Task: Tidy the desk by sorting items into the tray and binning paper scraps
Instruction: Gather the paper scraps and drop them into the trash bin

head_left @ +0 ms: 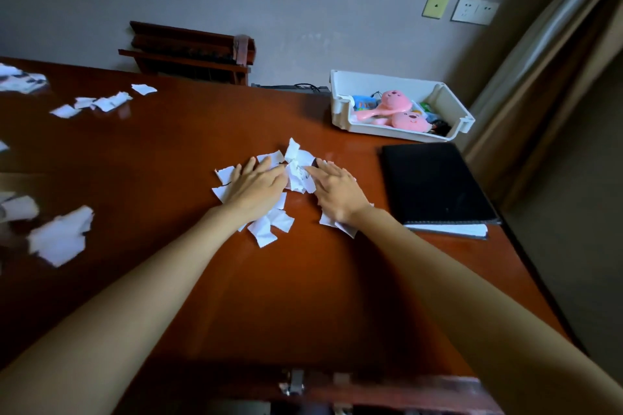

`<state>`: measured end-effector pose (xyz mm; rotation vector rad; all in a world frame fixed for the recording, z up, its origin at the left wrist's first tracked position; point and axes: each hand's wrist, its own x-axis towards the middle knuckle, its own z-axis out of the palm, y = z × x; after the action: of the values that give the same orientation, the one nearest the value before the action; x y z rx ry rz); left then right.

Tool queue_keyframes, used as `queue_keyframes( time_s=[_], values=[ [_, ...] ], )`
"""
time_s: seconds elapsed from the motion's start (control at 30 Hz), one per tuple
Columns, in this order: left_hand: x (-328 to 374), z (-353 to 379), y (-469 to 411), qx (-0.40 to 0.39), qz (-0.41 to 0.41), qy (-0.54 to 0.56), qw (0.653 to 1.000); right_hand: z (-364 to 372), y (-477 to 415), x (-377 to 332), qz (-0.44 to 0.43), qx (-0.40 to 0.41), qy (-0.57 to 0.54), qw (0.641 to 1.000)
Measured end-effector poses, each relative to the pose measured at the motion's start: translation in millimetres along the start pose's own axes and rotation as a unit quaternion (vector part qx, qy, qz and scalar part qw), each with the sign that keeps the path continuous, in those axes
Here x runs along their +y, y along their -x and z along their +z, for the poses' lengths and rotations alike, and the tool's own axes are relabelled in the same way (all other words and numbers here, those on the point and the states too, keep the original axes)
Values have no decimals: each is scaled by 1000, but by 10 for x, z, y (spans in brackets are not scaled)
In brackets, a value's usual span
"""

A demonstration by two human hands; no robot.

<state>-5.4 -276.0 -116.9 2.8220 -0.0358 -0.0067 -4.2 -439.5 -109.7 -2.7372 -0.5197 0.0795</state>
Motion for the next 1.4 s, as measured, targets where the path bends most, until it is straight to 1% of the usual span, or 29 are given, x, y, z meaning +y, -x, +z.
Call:
queue_keyframes(
  time_s=[0.17, 0.23, 0.33, 0.4, 0.43, 0.5, 0.53, 0.6, 0.63, 0.67, 0.7, 0.9, 1.0, 1.1, 1.3, 1.37, 1.4],
  values=[
    [312, 91, 560, 4, 6, -18, 1000, -7, 550, -31, -4, 23, -38, 999],
    [412, 90, 701, 13, -10, 14, 1000, -42, 732, -22, -6, 47, -68, 997],
    [547, 16, 893, 40, -15, 85, 995, -178, 971, -13, 18, 91, -116, 989],
    [585, -68, 1010, 70, -20, 101, 992, -269, 1100, -6, 23, 123, -145, 981],
    [590, -111, 1074, 89, -22, 98, 991, -303, 1172, -2, 22, 126, -149, 981],
    [576, -134, 1199, 106, -26, 63, 992, -307, 1320, 13, 19, 101, -124, 987],
    [569, -116, 1267, 92, -31, 35, 995, -277, 1396, 18, 18, 74, -102, 992],
    [556, -39, 1405, 29, -50, -18, 998, -185, 1514, 21, 18, 20, -39, 999],
    [552, 13, 1460, -2, -57, -31, 998, -122, 1542, 23, 19, 5, 0, 1000],
    [544, 72, 1498, -18, -59, -42, 997, -63, 1554, 22, 20, 2, 31, 999],
    [539, 121, 1526, -17, -55, -54, 997, -19, 1548, 23, 24, 8, 47, 999],
    [512, 197, 1469, 91, -25, -64, 993, 20, 1410, 34, 24, 89, 104, 990],
    [551, 196, 1402, 122, 1, -90, 988, 24, 1364, 24, 19, 104, 106, 989],
    [577, 211, 1341, 140, 27, -100, 985, 20, 1334, 9, 15, 115, 79, 990],
    [588, 194, 1297, 161, 38, -58, 985, 6, 1339, -6, 24, 139, 66, 988],
    [568, 174, 1272, 168, 32, -10, 985, -18, 1353, -11, 23, 148, 37, 988],
    [563, 154, 1261, 174, 30, 22, 984, -38, 1362, -11, 26, 155, 4, 988]
  ],
)
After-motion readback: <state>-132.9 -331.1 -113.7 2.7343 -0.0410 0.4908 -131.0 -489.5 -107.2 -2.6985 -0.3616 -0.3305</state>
